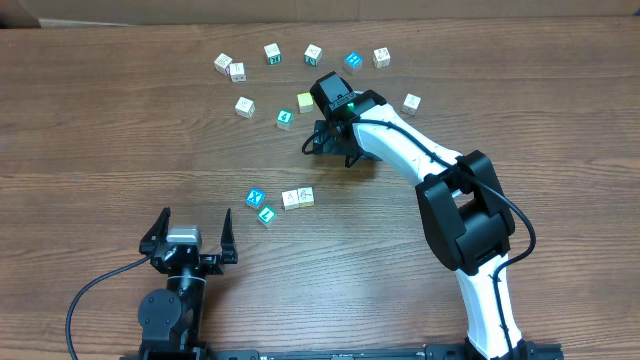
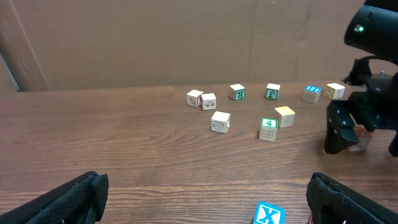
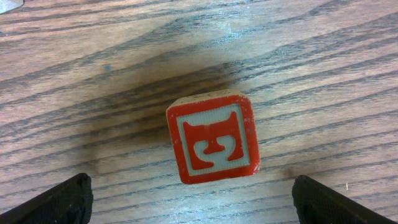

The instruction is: Form a horizontal line

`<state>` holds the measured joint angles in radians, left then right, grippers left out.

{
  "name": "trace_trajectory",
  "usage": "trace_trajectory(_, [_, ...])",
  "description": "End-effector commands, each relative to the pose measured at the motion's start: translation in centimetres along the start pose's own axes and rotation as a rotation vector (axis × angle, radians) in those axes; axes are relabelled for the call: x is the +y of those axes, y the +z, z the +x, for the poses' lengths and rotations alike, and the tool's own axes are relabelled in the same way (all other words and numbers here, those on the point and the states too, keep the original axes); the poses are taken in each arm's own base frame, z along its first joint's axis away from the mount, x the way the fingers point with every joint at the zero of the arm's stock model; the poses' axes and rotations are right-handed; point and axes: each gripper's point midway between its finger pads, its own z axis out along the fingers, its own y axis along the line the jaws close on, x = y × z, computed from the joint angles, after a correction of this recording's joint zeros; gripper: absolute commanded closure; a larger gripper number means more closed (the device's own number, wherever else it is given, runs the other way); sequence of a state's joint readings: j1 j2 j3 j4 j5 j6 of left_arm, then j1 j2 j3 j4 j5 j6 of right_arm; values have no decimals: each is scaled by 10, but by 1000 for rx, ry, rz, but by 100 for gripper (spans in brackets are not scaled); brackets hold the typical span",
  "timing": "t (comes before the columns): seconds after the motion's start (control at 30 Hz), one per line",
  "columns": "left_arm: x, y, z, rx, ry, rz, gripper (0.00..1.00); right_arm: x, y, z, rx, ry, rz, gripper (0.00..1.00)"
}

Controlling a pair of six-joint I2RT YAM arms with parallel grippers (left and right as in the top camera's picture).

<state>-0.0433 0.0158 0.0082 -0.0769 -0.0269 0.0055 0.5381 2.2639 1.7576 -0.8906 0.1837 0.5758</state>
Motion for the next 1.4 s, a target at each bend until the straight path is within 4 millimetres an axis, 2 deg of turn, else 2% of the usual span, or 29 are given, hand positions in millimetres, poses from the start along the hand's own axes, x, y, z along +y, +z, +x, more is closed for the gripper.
trace_trajectory(0.0, [5,-1,-1,-10,-33,-29,0,-3,3,0,-2,2,11,0])
trace_trajectory(0.13, [0,0,-1,-10,-29,2,0,-3,3,0,-2,2,11,0])
trace_trajectory(1.37, [0,0,-1,-10,-29,2,0,-3,3,0,-2,2,11,0])
